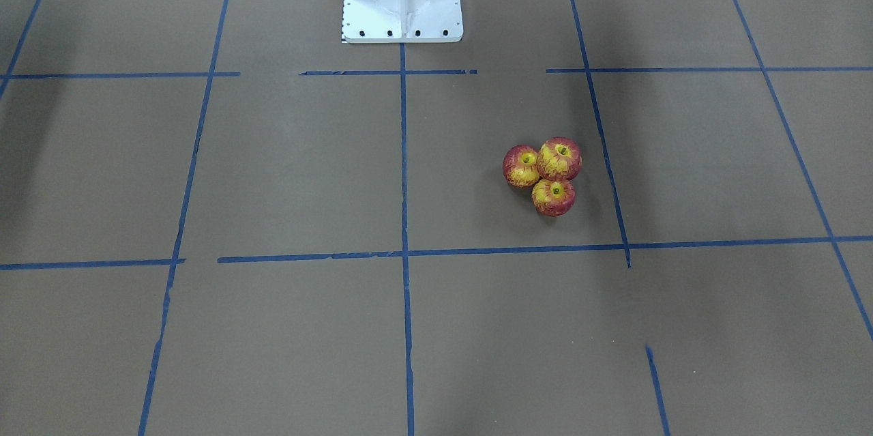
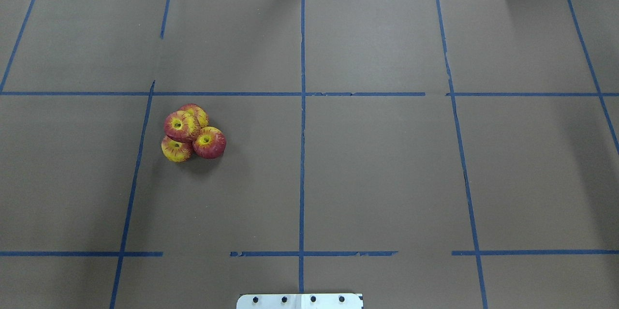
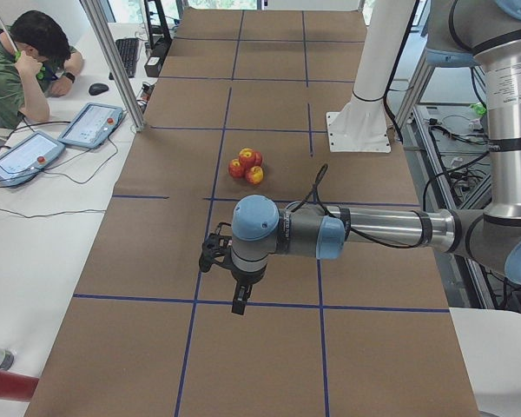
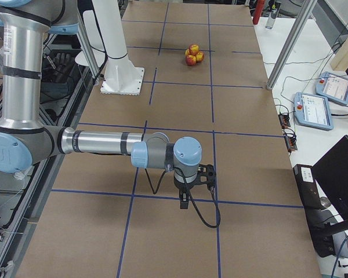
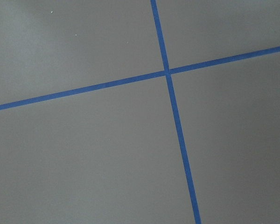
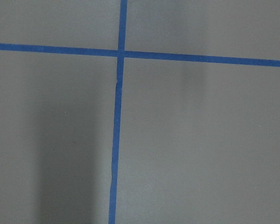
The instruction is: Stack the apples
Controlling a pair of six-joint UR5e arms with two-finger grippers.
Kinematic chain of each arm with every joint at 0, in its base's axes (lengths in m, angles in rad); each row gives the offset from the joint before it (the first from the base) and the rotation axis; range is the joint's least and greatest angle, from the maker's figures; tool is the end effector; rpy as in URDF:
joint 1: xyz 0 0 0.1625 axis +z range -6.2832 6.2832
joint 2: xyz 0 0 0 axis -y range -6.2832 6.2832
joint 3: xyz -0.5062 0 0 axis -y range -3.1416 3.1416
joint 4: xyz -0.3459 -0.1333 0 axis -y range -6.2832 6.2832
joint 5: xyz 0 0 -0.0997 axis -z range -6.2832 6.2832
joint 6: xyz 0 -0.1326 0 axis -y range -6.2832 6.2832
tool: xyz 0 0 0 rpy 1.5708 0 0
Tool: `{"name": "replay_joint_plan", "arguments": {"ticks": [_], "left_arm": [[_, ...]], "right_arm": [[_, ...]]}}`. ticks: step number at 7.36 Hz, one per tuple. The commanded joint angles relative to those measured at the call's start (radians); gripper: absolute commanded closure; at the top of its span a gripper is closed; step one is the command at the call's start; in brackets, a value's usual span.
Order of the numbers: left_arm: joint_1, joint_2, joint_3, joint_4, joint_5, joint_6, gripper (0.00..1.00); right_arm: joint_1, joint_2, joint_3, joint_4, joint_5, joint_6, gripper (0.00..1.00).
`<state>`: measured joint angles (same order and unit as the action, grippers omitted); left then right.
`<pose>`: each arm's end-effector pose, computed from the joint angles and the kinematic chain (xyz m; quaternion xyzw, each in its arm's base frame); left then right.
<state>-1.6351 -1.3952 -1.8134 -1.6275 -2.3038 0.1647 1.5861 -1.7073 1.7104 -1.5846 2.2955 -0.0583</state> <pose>-0.0681 -0.3642 0.7232 0.0982 0.3487 0.0689 0.9295 0.0511 -0.3749 0.7633 0.0080 -0.3544 -0.0182 0.9349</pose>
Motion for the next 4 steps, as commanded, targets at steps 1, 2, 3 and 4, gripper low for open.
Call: {"name": "replay_joint_plan", "arguments": {"ticks": [1,2,3,4], "left_arm": [[0.000,-0.002,0.000,0.000,0.000,-0.001,0.00],[0.001,-0.002,-0.001,0.000,0.000,-0.002,0.00],[0.001,-0.008,0.000,0.001,0.000,-0.004,0.00],[0.001,-0.008,0.000,0.001,0.000,-0.004,0.00]], "right_arm": [[0.000,0.000,0.000,0.000,-0.001,0.000,0.00],[0.000,0.000,0.000,0.000,-0.001,0.000,0.00],[0.000,0.000,0.000,0.000,-0.001,0.000,0.00],[0.000,0.000,0.000,0.000,-0.001,0.000,0.00]]}}
